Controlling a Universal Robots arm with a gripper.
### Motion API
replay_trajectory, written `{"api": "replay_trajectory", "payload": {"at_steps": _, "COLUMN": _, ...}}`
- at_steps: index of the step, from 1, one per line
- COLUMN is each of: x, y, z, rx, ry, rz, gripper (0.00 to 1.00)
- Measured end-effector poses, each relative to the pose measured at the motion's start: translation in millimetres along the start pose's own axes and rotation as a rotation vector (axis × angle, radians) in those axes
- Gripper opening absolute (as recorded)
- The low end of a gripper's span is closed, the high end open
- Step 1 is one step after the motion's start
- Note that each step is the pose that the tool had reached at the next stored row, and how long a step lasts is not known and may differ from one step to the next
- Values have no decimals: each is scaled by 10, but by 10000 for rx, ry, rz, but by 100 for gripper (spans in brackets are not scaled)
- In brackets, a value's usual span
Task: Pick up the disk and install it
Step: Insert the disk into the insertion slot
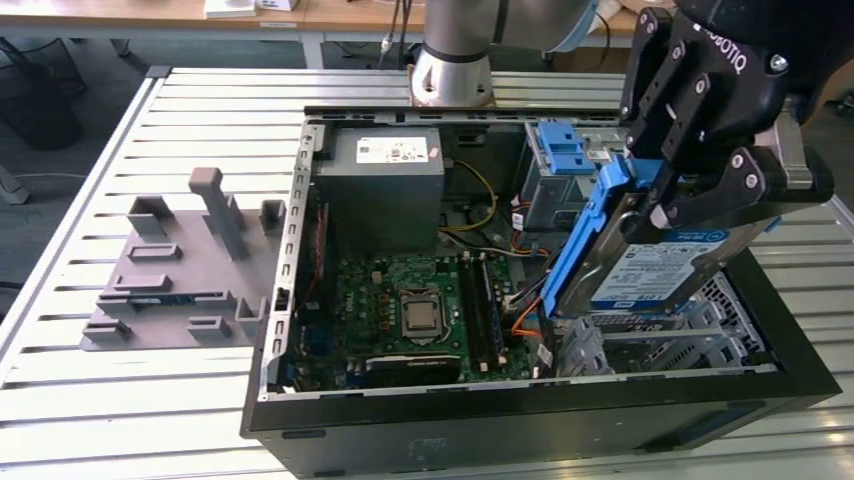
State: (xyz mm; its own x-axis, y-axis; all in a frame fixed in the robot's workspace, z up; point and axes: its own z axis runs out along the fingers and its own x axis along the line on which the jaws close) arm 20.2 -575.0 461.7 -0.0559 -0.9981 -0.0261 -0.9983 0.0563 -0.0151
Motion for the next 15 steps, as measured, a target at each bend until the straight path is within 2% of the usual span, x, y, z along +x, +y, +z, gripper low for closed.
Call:
{"api": "replay_trajectory", "payload": {"at_steps": 6, "x": -1, "y": -21, "z": 6, "rx": 1, "ry": -2, "rz": 0, "gripper": 36}}
{"api": "replay_trajectory", "payload": {"at_steps": 15, "x": -9, "y": -189, "z": 52, "rx": 0, "ry": -1, "rz": -13, "gripper": 36}}
